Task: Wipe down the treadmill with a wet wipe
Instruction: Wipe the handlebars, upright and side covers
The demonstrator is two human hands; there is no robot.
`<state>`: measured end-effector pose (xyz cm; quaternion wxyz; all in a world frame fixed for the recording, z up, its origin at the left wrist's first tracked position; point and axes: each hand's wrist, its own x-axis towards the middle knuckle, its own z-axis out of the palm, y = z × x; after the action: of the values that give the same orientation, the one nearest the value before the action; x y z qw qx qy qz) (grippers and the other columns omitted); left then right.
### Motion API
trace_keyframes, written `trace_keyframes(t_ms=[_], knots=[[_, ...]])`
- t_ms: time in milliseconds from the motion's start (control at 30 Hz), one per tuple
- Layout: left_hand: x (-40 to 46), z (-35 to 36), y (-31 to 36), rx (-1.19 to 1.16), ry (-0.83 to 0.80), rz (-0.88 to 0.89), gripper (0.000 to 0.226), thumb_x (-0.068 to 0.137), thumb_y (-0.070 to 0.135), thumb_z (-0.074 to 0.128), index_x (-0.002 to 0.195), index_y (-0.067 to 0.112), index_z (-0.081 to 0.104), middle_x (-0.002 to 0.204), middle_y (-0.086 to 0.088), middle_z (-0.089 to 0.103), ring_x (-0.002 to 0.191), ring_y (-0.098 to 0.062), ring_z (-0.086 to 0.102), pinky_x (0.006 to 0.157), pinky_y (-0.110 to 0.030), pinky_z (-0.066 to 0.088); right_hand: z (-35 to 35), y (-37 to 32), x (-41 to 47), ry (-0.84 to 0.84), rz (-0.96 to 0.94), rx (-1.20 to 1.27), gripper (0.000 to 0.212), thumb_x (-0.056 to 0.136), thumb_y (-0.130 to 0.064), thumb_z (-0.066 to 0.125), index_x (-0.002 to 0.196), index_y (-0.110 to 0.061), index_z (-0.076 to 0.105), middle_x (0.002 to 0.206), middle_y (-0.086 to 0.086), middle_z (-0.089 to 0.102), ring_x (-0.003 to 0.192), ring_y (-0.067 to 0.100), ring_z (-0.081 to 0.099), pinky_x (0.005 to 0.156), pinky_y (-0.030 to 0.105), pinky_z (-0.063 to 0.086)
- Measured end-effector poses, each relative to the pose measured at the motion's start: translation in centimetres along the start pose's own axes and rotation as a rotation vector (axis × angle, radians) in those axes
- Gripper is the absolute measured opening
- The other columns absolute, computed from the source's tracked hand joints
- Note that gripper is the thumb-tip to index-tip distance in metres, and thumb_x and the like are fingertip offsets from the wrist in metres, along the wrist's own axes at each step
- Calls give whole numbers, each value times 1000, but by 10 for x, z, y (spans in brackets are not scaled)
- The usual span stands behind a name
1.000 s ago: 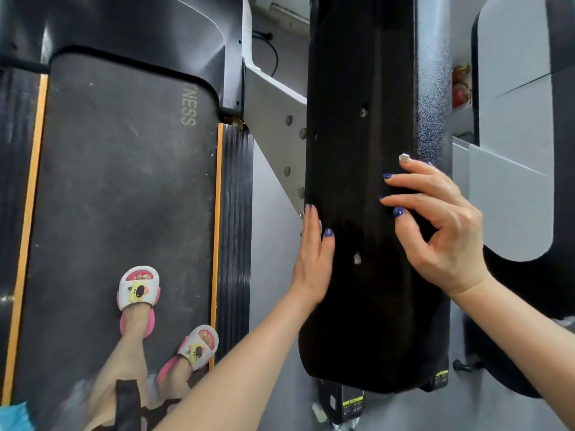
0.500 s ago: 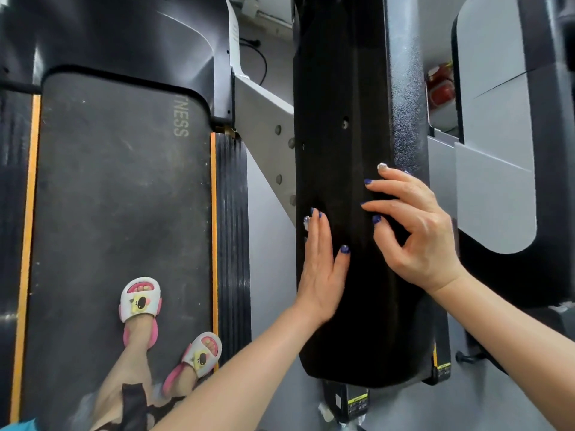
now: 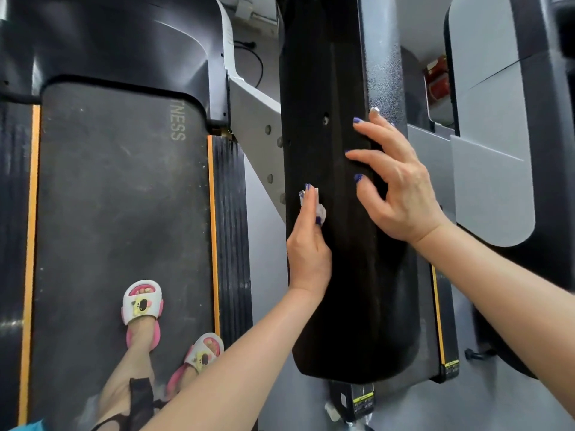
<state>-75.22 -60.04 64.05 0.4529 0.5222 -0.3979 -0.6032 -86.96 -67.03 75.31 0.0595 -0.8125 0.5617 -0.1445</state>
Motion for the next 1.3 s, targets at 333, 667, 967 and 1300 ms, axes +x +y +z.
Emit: trace_keyframes(t_ms=[333,667,967,1300], knots=[[-38,0,-1,58,-165,17,55,109,31,32,159,33,9,168,17,6,153,1,0,125,-24,7,2,2,2,30,7,61,30,85,-5,54,108,0,73,143,15,55,146,33,38,120,49,31],[-12,-2,16,126,-282,134,61,107,33,26,161,20,0,169,8,-11,152,-1,-15,128,-44,-3,2,0,3,35,17,38,29,85,-3,54,107,0,74,142,14,56,145,32,39,122,38,29],[-11,-4,27,179,-359,167,60,107,36,24,161,23,1,169,9,-10,152,-1,-15,123,-28,-13,0,-4,4,30,39,30,30,87,-6,52,107,-1,74,142,13,57,146,29,38,122,37,28],[-53,-12,18,278,-489,231,63,108,31,28,158,26,-11,165,16,-22,152,-4,-19,125,-34,-11,0,-6,3,21,78,22,37,90,-7,47,119,1,69,145,12,55,147,27,36,121,48,31]])
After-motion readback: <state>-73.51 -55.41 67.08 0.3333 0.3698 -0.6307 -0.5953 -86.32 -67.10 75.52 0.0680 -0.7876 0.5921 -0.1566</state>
